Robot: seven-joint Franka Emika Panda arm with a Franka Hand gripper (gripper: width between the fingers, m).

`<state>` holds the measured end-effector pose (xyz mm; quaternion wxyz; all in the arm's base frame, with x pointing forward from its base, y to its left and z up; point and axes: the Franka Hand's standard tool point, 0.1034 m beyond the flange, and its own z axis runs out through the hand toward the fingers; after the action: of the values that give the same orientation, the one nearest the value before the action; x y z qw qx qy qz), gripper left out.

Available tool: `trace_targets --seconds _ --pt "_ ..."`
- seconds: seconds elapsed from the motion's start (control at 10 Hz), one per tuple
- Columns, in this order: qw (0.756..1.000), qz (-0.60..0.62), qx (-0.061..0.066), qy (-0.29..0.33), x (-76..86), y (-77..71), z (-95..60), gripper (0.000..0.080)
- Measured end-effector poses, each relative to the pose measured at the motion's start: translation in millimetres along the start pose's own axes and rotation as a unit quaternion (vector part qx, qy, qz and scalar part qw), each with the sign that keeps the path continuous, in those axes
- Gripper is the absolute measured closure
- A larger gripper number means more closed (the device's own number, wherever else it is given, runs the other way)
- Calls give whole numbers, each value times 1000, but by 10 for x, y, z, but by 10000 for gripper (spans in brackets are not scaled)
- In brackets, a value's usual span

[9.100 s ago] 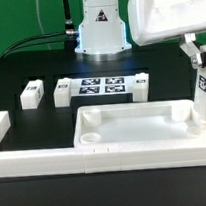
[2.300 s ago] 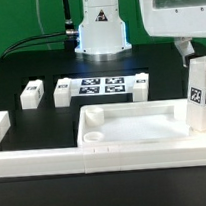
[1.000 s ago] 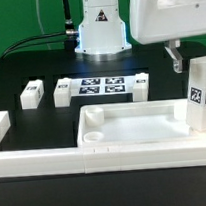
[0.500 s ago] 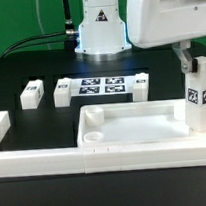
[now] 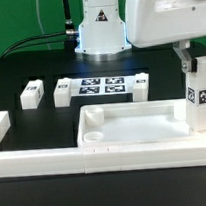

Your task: Assemble desk

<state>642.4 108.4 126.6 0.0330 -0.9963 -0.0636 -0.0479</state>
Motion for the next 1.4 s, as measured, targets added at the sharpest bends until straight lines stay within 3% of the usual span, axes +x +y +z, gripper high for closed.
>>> trace_targets --seconds 0.1,0.5,0.9,1.2,1.4 --pt "999 50 7 0 0 28 -1 514" --pt "969 246 8 10 -32 77 1 512" --pt "864 503 14 3 -79 43 4 512" --pt "787 617 17 -1 -81 -7 3 512" --pt "778 628 16 -4 -80 -4 2 511"
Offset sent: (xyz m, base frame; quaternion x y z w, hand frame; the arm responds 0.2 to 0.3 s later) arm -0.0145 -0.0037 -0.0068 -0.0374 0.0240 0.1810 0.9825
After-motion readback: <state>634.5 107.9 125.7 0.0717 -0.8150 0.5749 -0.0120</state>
